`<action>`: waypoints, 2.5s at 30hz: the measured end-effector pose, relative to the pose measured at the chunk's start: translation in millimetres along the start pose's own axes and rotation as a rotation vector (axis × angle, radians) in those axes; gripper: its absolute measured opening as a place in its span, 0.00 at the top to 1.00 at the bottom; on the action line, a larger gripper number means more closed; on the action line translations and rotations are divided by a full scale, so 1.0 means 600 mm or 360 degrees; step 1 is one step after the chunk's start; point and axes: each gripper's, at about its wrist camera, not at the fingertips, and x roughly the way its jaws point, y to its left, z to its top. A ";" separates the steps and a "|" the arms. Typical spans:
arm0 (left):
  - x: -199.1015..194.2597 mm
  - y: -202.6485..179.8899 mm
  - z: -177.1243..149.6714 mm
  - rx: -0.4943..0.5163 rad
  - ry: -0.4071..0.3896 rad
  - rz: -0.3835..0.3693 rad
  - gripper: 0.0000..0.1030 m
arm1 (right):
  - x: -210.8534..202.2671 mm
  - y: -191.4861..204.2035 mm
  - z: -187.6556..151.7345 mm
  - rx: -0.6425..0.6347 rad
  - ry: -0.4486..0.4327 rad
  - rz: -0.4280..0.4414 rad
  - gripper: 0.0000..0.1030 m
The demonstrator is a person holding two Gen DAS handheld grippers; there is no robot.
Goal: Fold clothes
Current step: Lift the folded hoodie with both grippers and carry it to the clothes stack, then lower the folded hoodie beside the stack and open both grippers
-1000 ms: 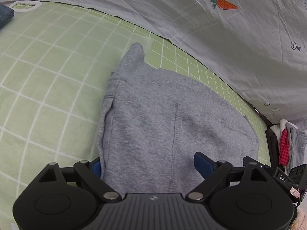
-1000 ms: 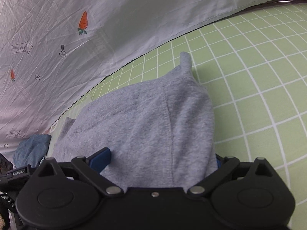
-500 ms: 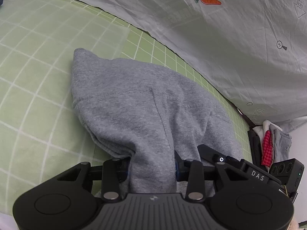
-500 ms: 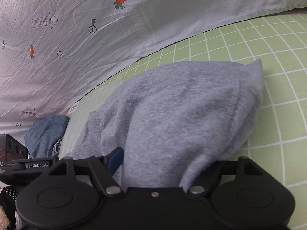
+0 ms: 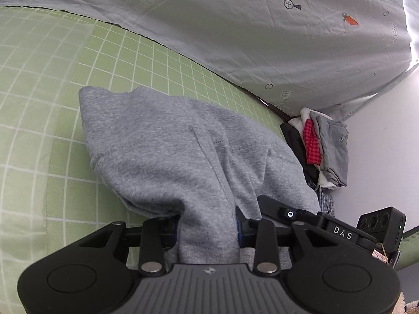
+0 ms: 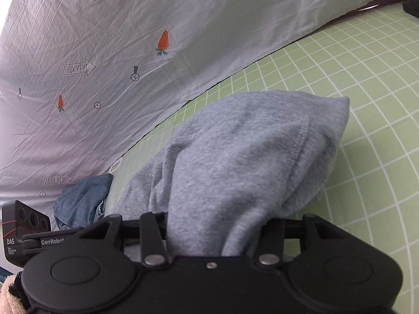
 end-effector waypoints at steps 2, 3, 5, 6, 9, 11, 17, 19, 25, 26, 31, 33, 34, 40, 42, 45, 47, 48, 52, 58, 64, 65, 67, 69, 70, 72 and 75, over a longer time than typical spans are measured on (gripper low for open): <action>0.002 -0.017 -0.018 0.0030 0.0040 -0.0057 0.64 | -0.034 -0.006 -0.015 0.0015 -0.0046 -0.0051 0.54; 0.005 -0.026 -0.026 0.0044 0.0064 -0.0081 0.64 | -0.051 -0.011 -0.023 0.0028 -0.0069 -0.0077 0.54; 0.012 -0.048 -0.042 0.0075 0.0114 -0.0124 0.64 | -0.087 -0.023 -0.040 0.0062 -0.0111 -0.0130 0.54; 0.016 -0.058 -0.048 0.0092 0.0133 -0.0138 0.64 | -0.106 -0.030 -0.048 0.0082 -0.0130 -0.0157 0.54; 0.037 -0.101 -0.073 0.0166 0.0175 -0.0181 0.64 | -0.155 -0.060 -0.067 0.0095 -0.0180 -0.0209 0.55; 0.057 -0.132 -0.091 0.0191 0.0181 -0.0202 0.64 | -0.183 -0.086 -0.071 0.0097 -0.0209 -0.0220 0.55; 0.153 -0.270 -0.155 0.0219 0.0073 -0.0181 0.64 | -0.291 -0.216 -0.029 0.0018 -0.0233 -0.0158 0.55; 0.191 -0.327 -0.175 0.0198 0.0017 -0.0156 0.64 | -0.328 -0.271 0.001 -0.0039 -0.0217 -0.0106 0.55; 0.310 -0.542 -0.213 0.0219 -0.0068 -0.0116 0.64 | -0.483 -0.428 0.142 -0.0290 -0.0076 -0.0022 0.55; 0.332 -0.573 -0.216 0.0228 -0.0079 -0.0134 0.64 | -0.509 -0.450 0.165 -0.0326 -0.0074 -0.0022 0.55; 0.451 -0.693 -0.222 0.0353 -0.0100 -0.0152 0.63 | -0.606 -0.540 0.261 -0.0572 -0.0065 -0.0121 0.54; 0.507 -0.724 -0.227 0.0411 -0.0070 -0.0083 0.59 | -0.612 -0.565 0.289 -0.0783 -0.0015 -0.0306 0.50; 0.542 -0.737 -0.233 0.0452 -0.0016 0.0045 0.55 | -0.608 -0.578 0.299 -0.0863 0.0006 -0.0425 0.45; 0.566 -0.721 -0.258 0.0491 0.0031 0.0322 0.52 | -0.585 -0.644 0.298 -0.1137 -0.0005 -0.1005 0.33; 0.555 -0.715 -0.257 0.0469 -0.0025 0.0371 0.47 | -0.598 -0.658 0.288 -0.1156 -0.0091 -0.1138 0.30; 0.537 -0.715 -0.250 0.0480 -0.0158 0.0491 0.39 | -0.618 -0.639 0.260 -0.1277 -0.0369 -0.1335 0.23; 0.542 -0.711 -0.243 0.0454 -0.0183 0.0550 0.32 | -0.625 -0.625 0.248 -0.1325 -0.0496 -0.1309 0.23; 0.545 -0.710 -0.239 0.0441 -0.0196 0.0580 0.31 | -0.627 -0.621 0.244 -0.1310 -0.0511 -0.1222 0.21; 0.583 -0.686 -0.243 0.0409 -0.0117 0.0664 0.31 | -0.584 -0.668 0.249 -0.0981 -0.0365 -0.0932 0.20; 0.626 -0.643 -0.268 0.0309 0.0028 0.0741 0.30 | -0.522 -0.763 0.248 -0.0624 -0.0205 -0.0882 0.13; 0.581 -0.656 -0.263 0.0380 -0.0085 0.0760 0.26 | -0.534 -0.746 0.241 -0.0637 -0.0250 -0.0887 0.07; 0.566 -0.662 -0.261 0.0384 -0.0137 0.0756 0.24 | -0.540 -0.739 0.242 -0.0643 -0.0263 -0.0885 0.03; 0.531 -0.681 -0.257 0.0400 -0.0280 0.0738 0.16 | -0.562 -0.718 0.236 -0.0644 -0.0354 -0.0872 0.02; 0.496 -0.703 -0.257 0.0427 -0.0433 0.0715 0.06 | -0.588 -0.695 0.228 -0.0641 -0.0457 -0.0845 0.02; 0.479 -0.716 -0.258 0.0440 -0.0512 0.0699 0.02 | -0.598 -0.684 0.224 -0.0642 -0.0491 -0.0843 0.02; 0.445 -0.742 -0.260 0.0466 -0.0670 0.0666 0.00 | -0.615 -0.662 0.215 -0.0650 -0.0544 -0.0853 0.01; 0.406 -0.785 -0.263 0.0505 -0.0818 0.0686 0.00 | -0.634 -0.638 0.203 -0.0650 -0.0548 -0.0808 0.01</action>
